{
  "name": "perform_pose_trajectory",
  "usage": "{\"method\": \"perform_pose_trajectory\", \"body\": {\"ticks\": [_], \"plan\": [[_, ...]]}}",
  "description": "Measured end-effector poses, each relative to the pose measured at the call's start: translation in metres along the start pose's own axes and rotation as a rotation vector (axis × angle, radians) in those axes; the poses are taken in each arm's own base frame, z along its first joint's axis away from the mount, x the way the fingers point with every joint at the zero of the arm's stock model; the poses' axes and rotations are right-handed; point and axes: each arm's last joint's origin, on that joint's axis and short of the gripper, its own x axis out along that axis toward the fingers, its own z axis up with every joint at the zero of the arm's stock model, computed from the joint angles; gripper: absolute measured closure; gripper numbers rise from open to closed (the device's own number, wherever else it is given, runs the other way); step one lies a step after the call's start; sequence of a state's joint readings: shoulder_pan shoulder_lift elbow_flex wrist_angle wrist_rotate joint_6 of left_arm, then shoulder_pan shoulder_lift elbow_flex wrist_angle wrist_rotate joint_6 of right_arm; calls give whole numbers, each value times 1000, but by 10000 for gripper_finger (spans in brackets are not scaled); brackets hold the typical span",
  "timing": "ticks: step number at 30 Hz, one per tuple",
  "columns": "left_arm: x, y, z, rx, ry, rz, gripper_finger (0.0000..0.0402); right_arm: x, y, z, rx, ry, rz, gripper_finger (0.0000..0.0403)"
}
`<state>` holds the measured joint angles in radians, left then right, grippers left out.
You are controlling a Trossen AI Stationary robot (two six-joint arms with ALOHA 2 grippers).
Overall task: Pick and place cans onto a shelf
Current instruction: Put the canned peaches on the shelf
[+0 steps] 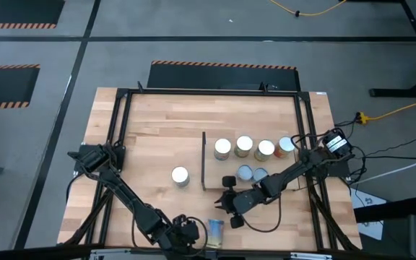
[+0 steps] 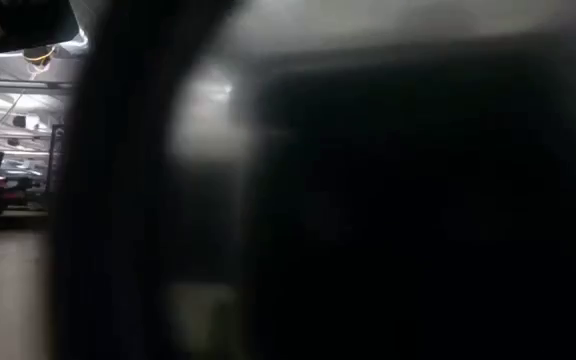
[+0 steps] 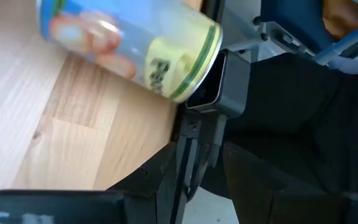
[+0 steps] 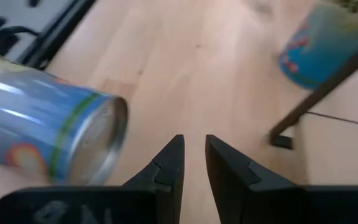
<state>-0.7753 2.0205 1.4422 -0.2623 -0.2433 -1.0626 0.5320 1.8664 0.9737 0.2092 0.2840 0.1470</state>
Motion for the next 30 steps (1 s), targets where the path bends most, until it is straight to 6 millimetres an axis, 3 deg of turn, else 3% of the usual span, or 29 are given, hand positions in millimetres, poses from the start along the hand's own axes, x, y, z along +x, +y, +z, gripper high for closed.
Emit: {"method": "perform_pose_trajectory", "body": {"ticks": [15,23,26,30], "plan": [[0,0,1,-1,-11,2,277,-6,13,-4,-29,41,66,365],[0,0,2,22,-28,6,277,-49,17,27,-74,45,82,385],[0,0,3,21,-31,6,277,-62,29,30,-93,32,171,391],[0,1,5,19,-36,6,277,-63,42,25,-119,35,192,394]]}}
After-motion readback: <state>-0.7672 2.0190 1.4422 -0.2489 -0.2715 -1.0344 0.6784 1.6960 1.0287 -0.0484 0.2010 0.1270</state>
